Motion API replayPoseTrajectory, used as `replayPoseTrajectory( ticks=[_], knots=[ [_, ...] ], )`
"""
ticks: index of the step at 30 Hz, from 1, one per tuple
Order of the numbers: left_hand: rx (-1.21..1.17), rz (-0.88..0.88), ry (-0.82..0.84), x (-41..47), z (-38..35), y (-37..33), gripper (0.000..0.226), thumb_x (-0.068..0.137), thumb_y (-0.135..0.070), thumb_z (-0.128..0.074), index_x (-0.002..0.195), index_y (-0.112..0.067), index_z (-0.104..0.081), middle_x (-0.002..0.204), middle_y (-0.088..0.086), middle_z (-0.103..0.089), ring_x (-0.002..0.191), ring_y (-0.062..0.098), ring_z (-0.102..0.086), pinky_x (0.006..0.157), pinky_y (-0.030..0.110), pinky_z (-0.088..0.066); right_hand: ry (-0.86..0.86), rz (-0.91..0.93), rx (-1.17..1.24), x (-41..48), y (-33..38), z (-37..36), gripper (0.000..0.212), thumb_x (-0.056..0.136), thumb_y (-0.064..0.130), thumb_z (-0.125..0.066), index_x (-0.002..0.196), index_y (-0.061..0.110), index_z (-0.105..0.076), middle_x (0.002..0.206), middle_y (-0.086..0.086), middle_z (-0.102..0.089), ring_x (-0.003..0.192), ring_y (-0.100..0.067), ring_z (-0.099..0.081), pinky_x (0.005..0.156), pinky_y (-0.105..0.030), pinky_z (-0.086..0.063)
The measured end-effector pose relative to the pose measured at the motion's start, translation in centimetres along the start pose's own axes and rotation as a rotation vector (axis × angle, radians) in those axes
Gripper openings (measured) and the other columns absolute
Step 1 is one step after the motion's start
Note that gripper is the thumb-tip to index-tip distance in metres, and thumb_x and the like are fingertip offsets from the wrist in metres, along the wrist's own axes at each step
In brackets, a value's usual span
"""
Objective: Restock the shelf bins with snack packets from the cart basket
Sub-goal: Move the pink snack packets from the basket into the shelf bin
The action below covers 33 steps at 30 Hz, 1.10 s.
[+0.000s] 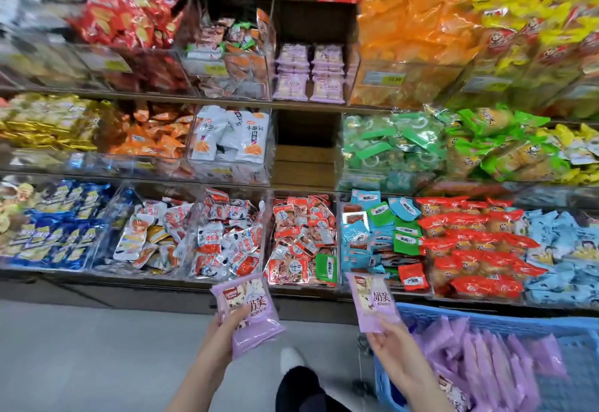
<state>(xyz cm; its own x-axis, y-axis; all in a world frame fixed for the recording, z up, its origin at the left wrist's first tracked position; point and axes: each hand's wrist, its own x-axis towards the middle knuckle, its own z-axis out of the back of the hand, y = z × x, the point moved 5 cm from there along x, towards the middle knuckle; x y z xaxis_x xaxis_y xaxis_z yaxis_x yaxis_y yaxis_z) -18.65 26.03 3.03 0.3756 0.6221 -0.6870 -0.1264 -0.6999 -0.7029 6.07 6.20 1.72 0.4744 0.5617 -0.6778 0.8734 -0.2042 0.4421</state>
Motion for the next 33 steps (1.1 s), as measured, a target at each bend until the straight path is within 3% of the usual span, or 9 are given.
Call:
replayPoseTrajectory(
  ticks=[4,9,12,15,18,21,25,30,33],
  knots=[
    [-0.048,-0.058,-0.018,3.5,-0.1,-5.1,0.076,0.054,-0.033,-0.082,0.123,-0.011,-0.056,0.107,0.011,-0.070,0.093,0.028,-0.068,0.079,0.039,-0.053,0.075,-0.007,-0.048,3.4,1.4,-6.3,0.032,0.085,-0.006,-0.044,0.114,0.003,-0.053,0.102,-0.018,-0.067,0.078,-0.020,-0.072,0.061,-0.026,-0.058],
    [0.025,-0.154,0.044,8.3,-2.9,-13.3,0.120,0.039,-0.058,-0.085,0.141,-0.016,-0.038,0.135,0.015,-0.054,0.114,0.033,-0.060,0.099,0.048,-0.046,0.185,0.003,-0.108,8.5,4.2,-14.5,0.033,0.082,-0.002,-0.049,0.115,0.001,-0.051,0.098,-0.020,-0.069,0.080,-0.023,-0.072,0.062,-0.028,-0.059],
    [0.033,-0.215,0.064,10.4,-4.5,-17.4,0.121,0.045,-0.064,-0.079,0.147,-0.020,-0.032,0.151,0.006,-0.034,0.129,0.022,-0.042,0.106,0.048,-0.034,0.257,0.029,-0.155,11.5,5.8,-19.0,0.032,0.085,-0.004,-0.046,0.116,0.002,-0.051,0.098,-0.019,-0.069,0.080,-0.023,-0.071,0.063,-0.028,-0.059],
    [0.009,-0.251,0.052,12.3,-6.0,-21.1,0.113,0.046,-0.060,-0.082,0.142,-0.019,-0.040,0.139,0.002,-0.047,0.116,0.017,-0.057,0.094,0.043,-0.047,0.311,0.074,-0.177,14.3,7.6,-23.4,0.027,0.092,-0.007,-0.037,0.113,0.000,-0.051,0.095,-0.016,-0.072,0.081,-0.022,-0.071,0.065,-0.030,-0.059],
    [-0.049,-0.314,0.084,13.7,-7.5,-24.5,0.073,0.051,-0.054,-0.079,0.114,-0.024,-0.057,0.110,-0.007,-0.064,0.079,0.001,-0.070,0.066,0.028,-0.049,0.371,0.128,-0.219,16.5,9.6,-28.1,0.026,0.093,-0.008,-0.035,0.109,0.000,-0.054,0.094,-0.015,-0.072,0.085,-0.022,-0.071,0.069,-0.030,-0.058],
    [-0.058,-0.329,0.127,15.1,-8.5,-27.0,0.064,0.056,-0.048,-0.079,0.112,-0.026,-0.059,0.100,-0.002,-0.073,0.087,0.014,-0.072,0.065,0.028,-0.053,0.436,0.181,-0.214,18.2,12.0,-33.3,0.028,0.093,-0.010,-0.034,0.099,0.000,-0.060,0.097,-0.018,-0.071,0.091,-0.024,-0.070,0.072,-0.031,-0.058],
    [-0.106,-0.302,0.144,16.8,-8.7,-29.5,0.070,0.059,-0.039,-0.079,0.121,-0.018,-0.053,0.096,0.000,-0.075,0.084,0.021,-0.073,0.069,0.033,-0.052,0.498,0.257,-0.252,20.7,15.3,-40.8,0.036,0.094,-0.010,-0.035,0.124,0.003,-0.050,0.120,-0.020,-0.062,0.113,-0.027,-0.060,0.097,-0.040,-0.048],
    [-0.063,-0.262,0.143,19.0,-7.8,-32.5,0.109,0.050,-0.052,-0.083,0.144,-0.020,-0.038,0.126,-0.005,-0.058,0.090,0.011,-0.064,0.083,0.031,-0.046,0.416,0.357,-0.330,24.7,18.9,-50.1,0.015,0.095,-0.008,-0.039,0.099,0.006,-0.045,0.092,-0.015,-0.057,0.084,-0.021,-0.062,0.100,-0.043,-0.047],
    [-0.043,-0.270,0.134,20.2,-7.2,-34.1,0.109,0.044,-0.059,-0.084,0.139,-0.025,-0.043,0.107,-0.018,-0.054,0.086,-0.004,-0.054,0.079,0.030,-0.044,0.324,0.399,-0.318,28.2,20.5,-53.8,0.033,0.096,-0.006,-0.040,0.125,0.007,-0.034,0.115,-0.024,-0.051,0.114,-0.032,-0.054,0.108,-0.046,-0.037]
  ],
)
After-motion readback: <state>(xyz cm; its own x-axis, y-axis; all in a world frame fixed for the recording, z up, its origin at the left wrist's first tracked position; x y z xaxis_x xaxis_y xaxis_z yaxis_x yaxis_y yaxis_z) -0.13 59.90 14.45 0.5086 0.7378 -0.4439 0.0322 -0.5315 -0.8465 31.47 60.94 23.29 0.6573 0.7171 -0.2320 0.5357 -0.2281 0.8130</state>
